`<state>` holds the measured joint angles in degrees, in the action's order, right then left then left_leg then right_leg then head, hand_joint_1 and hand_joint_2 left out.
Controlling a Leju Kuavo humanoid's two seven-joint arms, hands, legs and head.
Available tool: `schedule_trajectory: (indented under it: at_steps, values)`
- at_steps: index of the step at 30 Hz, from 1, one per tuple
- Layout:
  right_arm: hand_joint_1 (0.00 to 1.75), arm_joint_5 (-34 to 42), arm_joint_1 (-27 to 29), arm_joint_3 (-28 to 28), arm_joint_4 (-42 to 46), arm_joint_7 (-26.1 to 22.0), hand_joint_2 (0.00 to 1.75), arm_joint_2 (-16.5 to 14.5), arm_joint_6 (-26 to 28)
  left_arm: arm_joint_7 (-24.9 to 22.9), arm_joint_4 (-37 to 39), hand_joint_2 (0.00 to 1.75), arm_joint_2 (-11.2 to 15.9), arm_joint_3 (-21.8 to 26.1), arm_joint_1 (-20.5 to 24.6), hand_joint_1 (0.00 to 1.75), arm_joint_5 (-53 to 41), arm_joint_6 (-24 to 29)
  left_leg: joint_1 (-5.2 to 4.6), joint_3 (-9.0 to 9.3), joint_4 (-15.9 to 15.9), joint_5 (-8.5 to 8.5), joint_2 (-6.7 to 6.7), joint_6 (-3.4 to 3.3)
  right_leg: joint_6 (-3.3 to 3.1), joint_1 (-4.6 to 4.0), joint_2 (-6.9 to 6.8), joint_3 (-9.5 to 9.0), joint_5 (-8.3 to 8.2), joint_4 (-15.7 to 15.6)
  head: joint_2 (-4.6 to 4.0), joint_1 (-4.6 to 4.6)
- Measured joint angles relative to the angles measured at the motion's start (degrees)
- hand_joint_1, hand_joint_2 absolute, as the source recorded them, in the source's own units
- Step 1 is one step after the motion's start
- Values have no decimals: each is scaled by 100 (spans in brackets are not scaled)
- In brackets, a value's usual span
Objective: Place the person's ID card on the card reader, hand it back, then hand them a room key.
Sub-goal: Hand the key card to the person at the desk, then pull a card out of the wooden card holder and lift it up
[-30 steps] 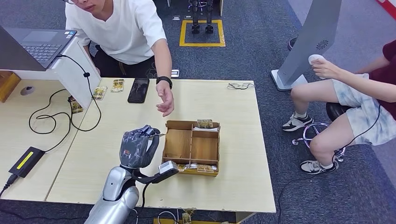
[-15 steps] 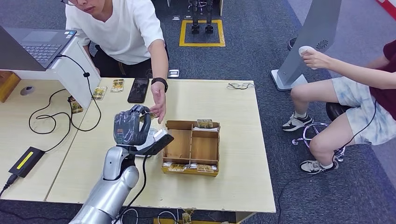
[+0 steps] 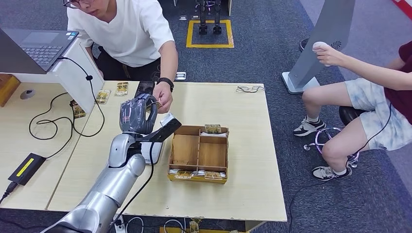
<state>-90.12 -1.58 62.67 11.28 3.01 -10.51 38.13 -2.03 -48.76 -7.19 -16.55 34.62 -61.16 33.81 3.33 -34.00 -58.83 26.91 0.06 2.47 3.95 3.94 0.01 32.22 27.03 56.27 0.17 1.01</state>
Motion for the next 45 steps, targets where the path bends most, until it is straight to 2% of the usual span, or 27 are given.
schedule_trajectory:
  at_steps: [3,5,20,37,45]
  values:
    - [0,0,0,-15,-1,1,175,0,-5,39,74,175,-23,-22,60,4,15,-29,0,-2,0,0,0,0,0,0,0,1,0,0,0,1]
    - [0,0,-1,-22,-4,-2,175,0,-8,39,115,175,-45,-34,88,0,14,-72,0,-2,0,0,-1,0,0,0,-1,1,0,0,0,0]
    - [0,17,0,-58,-9,-23,175,-7,-20,30,144,175,-37,-119,91,0,162,-118,0,-4,0,0,1,0,0,0,1,2,0,0,0,-1]
    - [0,26,3,-57,-9,-58,175,-31,-23,144,-105,175,12,-139,-127,0,333,-141,0,-5,0,0,0,0,0,0,0,2,0,0,0,0]
    - [0,77,15,-57,-6,-38,175,-31,-4,461,-756,175,49,-139,-574,0,945,0,0,-7,0,2,0,-1,0,0,-1,2,2,0,0,0]
